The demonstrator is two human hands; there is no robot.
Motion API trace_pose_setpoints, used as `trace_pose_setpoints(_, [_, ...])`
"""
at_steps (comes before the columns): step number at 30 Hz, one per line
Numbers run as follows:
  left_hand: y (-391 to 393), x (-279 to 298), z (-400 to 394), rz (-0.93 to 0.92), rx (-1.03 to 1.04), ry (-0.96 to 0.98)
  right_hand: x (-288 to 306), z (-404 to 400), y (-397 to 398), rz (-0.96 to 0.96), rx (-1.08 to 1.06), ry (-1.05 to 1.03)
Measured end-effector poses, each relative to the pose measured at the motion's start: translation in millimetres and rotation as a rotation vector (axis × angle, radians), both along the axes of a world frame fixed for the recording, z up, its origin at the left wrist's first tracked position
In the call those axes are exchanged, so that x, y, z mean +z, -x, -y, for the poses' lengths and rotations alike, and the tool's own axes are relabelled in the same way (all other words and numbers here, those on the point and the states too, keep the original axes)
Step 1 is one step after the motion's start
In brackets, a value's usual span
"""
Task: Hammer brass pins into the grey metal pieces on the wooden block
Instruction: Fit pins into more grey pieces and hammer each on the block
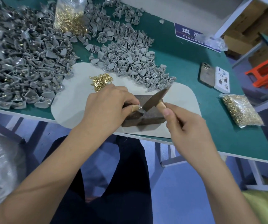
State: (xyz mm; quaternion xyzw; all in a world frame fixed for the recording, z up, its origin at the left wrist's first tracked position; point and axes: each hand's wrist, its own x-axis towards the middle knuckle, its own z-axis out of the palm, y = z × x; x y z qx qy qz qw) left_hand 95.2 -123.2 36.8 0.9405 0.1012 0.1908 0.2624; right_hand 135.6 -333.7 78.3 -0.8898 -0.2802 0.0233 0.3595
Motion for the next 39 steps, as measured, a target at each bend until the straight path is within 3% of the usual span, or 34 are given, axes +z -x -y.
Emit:
trace_pose_setpoints(4, [1.9,2.6,-0.4,-0.01,-0.049,0.054,1.3,15.8,-21.1,0.06,-0.181,-0.037])
trace_pose_setpoints(6, [10.6,2.7,-0.6,0.06,-0.062,0.143,-5.0,25.1,-34.1,0.11,-0.309,0.041])
trace_pose_setpoints(9, [30.3,-2.2,-13.5,0.148,0.016,0.207,-19.7,34.6,-49.2,0.075,-0.492,0.181])
trace_pose_setpoints(12, [49.9,-11.5,-51.3,0.116,0.174,0.147,-35.7,27.7,-52.4,0.026,-0.568,0.301])
trace_pose_setpoints(15, [67.0,-16.3,-95.2,0.061,0.331,0.06,-35.5,10.9,-52.3,0.195,-0.549,0.426])
trace_pose_setpoints(21, [80.9,-16.1,-137.0,-0.004,0.518,-0.023,-6.2,-75.6,-50.9,0.217,-0.226,0.144])
trace_pose_setpoints(24, [79.1,-13.1,-137.2,0.031,0.49,-0.021,-5.5,-126.2,-57.7,0.069,-0.07,0.163])
trace_pose_setpoints(27, [75.0,-12.0,-131.9,0.079,0.391,0.001,-11.2,-163.0,-71.6,-0.046,0.028,0.366])
trace_pose_setpoints(32, [66.9,-12.3,-116.8,0.162,0.24,0.025,-23.8,-186.7,-77.0,0.034,-0.035,0.58])
trace_pose_setpoints(39, [18.9,-3.9,-109.9,0.124,0.137,0.124,-30.9,-181.9,-84.9,-0.048,-0.046,0.591])
